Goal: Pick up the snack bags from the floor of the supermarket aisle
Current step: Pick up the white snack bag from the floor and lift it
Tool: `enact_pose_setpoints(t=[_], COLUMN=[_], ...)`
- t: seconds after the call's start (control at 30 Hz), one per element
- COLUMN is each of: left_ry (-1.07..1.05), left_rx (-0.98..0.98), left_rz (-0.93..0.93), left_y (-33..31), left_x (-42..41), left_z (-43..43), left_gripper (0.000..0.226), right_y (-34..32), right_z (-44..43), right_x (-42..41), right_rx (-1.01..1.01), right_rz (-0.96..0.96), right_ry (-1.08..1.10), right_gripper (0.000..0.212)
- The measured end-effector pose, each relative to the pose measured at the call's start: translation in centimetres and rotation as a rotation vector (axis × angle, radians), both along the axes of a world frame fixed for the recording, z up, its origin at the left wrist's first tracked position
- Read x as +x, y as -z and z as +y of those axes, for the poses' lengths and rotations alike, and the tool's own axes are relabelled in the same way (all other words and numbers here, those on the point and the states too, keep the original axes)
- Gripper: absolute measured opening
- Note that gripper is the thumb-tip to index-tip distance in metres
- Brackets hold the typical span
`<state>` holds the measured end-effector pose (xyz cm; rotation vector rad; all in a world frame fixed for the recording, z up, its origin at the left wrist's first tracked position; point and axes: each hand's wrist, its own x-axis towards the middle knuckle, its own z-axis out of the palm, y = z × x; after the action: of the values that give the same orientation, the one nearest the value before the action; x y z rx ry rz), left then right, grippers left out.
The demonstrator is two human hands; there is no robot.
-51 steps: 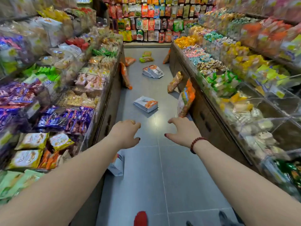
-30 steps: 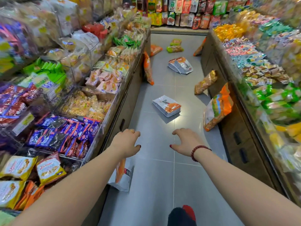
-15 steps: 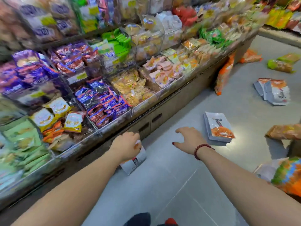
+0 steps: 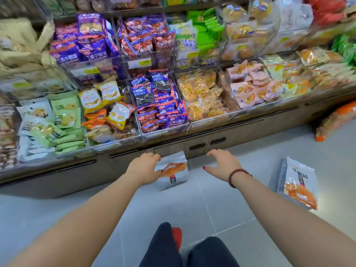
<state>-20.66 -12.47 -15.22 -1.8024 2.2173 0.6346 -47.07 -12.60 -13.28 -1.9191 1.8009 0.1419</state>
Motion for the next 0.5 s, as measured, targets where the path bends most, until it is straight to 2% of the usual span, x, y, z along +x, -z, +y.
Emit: enact_pose_setpoints(t=[0.23,0.37,0.5], left_ry=[-0.444,-0.785,-1.008], left_rx=[0.133,0.144,0.147], left_rz=[0.115,0.287,0.413], left_y=[6.2,12.6,20.1], left_x=[-0.1,-1.5,-2.9], left_z=[2.2,3.5,4.0], left_gripper=[0.048,0.053,0.057], right_y=[5.2,11.7,20.0], right_z=[-4.9,-7.0,-8.2], right_x=[-0.9,-2.3,-3.5], right_rx=[0.115,0.199,0.295], right_rz=[-0.063,-0.191,-0.28], right_ry=[-0.179,-0.138,-0.024], right_gripper=[0.053,0.047,0.046])
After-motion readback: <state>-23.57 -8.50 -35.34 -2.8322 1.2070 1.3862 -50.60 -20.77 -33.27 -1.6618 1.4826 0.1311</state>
